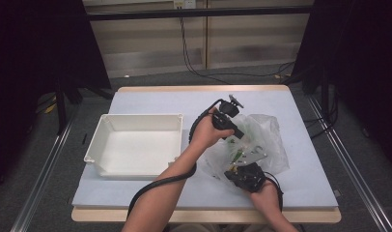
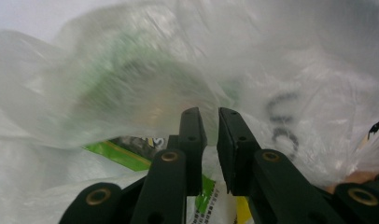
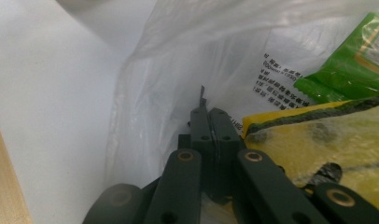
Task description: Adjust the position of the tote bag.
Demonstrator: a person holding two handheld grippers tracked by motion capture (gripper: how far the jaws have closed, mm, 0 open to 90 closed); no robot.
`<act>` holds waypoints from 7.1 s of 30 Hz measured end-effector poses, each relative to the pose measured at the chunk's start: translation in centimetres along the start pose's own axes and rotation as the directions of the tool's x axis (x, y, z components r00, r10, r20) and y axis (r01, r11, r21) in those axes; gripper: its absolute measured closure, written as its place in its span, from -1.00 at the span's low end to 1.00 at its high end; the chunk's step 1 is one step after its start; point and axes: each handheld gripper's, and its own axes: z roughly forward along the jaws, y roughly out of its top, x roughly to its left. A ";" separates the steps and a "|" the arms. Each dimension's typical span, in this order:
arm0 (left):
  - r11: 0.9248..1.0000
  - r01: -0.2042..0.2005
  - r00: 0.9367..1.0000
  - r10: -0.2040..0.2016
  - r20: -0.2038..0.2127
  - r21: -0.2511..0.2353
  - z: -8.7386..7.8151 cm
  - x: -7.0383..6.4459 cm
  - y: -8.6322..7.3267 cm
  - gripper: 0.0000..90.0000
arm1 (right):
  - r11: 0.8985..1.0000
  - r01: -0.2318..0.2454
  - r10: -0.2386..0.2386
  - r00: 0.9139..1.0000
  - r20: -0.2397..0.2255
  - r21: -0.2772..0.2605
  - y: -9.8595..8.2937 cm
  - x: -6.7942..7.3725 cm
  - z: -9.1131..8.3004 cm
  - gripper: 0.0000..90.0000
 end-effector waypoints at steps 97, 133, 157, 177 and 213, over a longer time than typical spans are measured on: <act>0.998 0.053 0.998 -0.054 -0.023 -0.044 -1.8 -1.4 -9.3 0.46 | 0.967 -0.241 0.207 0.934 0.291 0.087 -1.9 -11.9 -7.1 1.00; 0.991 0.030 1.000 -0.030 0.003 -0.132 2.0 -3.3 -3.2 0.88 | 0.967 -0.225 0.186 0.944 0.271 0.122 -1.7 -11.3 -6.0 1.00; 0.999 0.035 0.998 -0.036 -0.046 -0.020 4.3 -2.8 -8.2 0.76 | 0.972 -0.216 0.180 0.936 0.303 0.089 -0.1 -11.4 -5.9 0.49; 0.998 0.068 0.998 -0.068 0.004 -0.013 4.3 -2.9 -9.2 1.00 | 0.952 -0.256 0.218 0.951 0.219 0.165 -2.2 -12.7 -6.1 1.00; 0.996 0.086 0.996 -0.086 0.020 -0.003 4.2 -2.9 -9.3 1.00 | 0.969 -0.226 0.207 0.963 0.170 0.096 0.3 -10.7 -10.1 0.57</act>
